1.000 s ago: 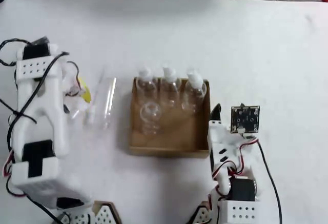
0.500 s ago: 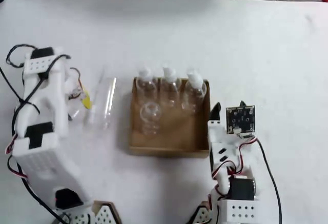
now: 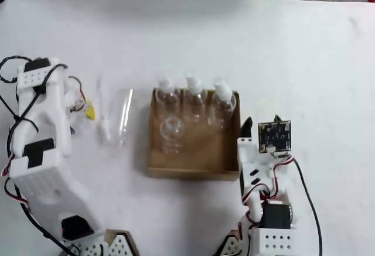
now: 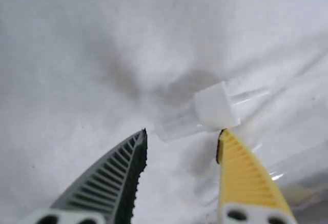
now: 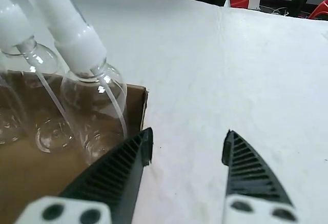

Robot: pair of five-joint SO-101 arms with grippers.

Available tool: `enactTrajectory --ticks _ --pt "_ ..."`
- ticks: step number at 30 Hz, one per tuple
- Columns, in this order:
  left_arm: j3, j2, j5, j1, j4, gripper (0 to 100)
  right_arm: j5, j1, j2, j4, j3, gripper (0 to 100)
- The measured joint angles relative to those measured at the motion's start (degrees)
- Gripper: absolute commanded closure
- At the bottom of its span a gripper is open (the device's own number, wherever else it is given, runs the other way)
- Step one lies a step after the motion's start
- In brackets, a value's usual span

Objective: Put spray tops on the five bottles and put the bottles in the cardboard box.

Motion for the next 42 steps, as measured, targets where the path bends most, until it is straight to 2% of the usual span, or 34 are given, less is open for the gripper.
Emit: enactTrajectory --ticks 5,12,20,26,33,38,42 --pt "-0.1 4.5 0.0 0.0 -4.2 78 0.1 0.0 0.0 0.0 0.0 80.4" --pt "-0.2 5.4 -0.1 0.1 -4.7 79 0.1 0.0 0.0 0.0 0.0 80.4" --pt "-1.0 5.5 -5.6 0.4 -5.1 98 0.1 0.0 0.0 0.0 0.0 80.4" --pt "-3.9 6.6 -10.2 0.2 0.2 98 0.1 0.0 0.0 0.0 0.0 80.4" --pt "-13.6 6.7 -11.9 0.1 15.1 98 0.1 0.0 0.0 0.0 0.0 80.4" --pt "-16.5 6.6 -23.6 0.0 18.0 98 0.1 0.0 0.0 0.0 0.0 80.4" --pt "-16.4 2.5 -27.3 0.0 18.0 98 0.1 0.0 0.0 0.0 0.0 80.4"
